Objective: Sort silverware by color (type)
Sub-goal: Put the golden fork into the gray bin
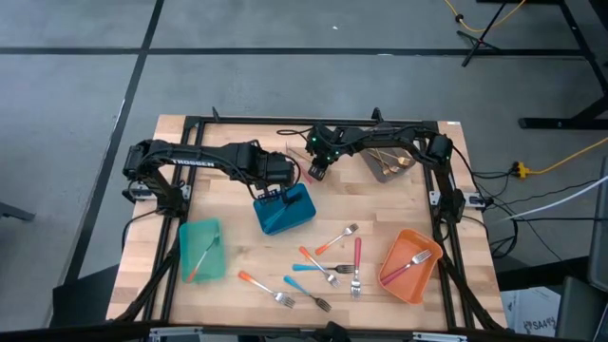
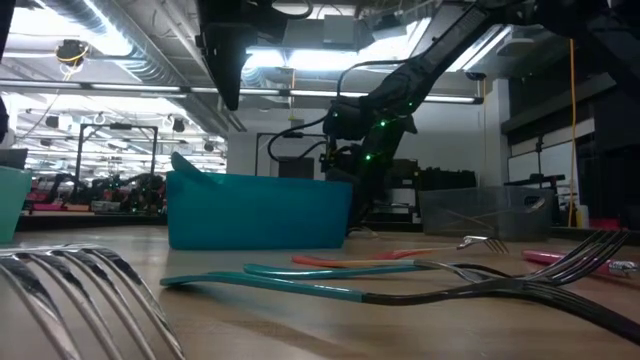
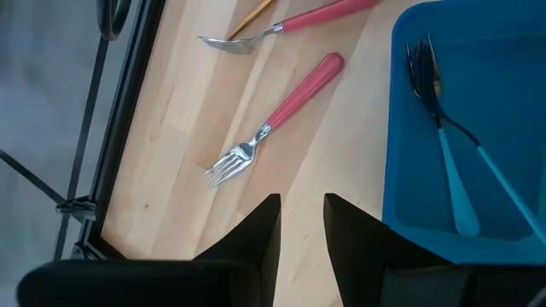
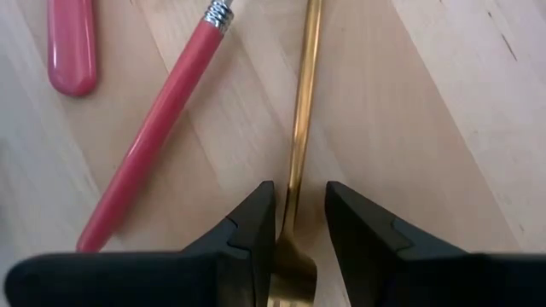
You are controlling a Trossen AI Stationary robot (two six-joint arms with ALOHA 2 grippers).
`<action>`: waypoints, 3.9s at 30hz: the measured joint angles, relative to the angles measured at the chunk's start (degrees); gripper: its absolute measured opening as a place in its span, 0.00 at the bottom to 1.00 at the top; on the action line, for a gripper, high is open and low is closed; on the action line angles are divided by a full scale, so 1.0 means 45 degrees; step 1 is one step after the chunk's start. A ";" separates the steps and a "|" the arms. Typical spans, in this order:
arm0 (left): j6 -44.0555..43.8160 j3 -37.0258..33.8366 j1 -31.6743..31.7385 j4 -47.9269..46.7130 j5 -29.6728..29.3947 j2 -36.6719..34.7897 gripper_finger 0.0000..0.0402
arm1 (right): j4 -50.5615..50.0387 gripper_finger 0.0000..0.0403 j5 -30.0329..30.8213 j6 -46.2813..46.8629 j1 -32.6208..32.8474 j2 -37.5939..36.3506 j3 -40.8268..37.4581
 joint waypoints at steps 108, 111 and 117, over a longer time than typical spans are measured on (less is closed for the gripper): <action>0.2529 0.0000 0.1598 0.0884 -0.0332 0.0000 0.21 | 0.1988 0.00 0.5794 0.6384 -0.1175 -1.3333 -1.1479; 0.2529 0.0000 0.1598 0.0903 -0.0335 0.0000 0.21 | 0.1920 0.00 0.6067 0.7203 -0.1175 -1.3333 -1.1878; 0.2534 0.0000 0.1598 0.0919 -0.0335 0.0000 0.21 | 0.1914 0.00 0.6123 0.8513 -0.1175 -1.3333 -1.2315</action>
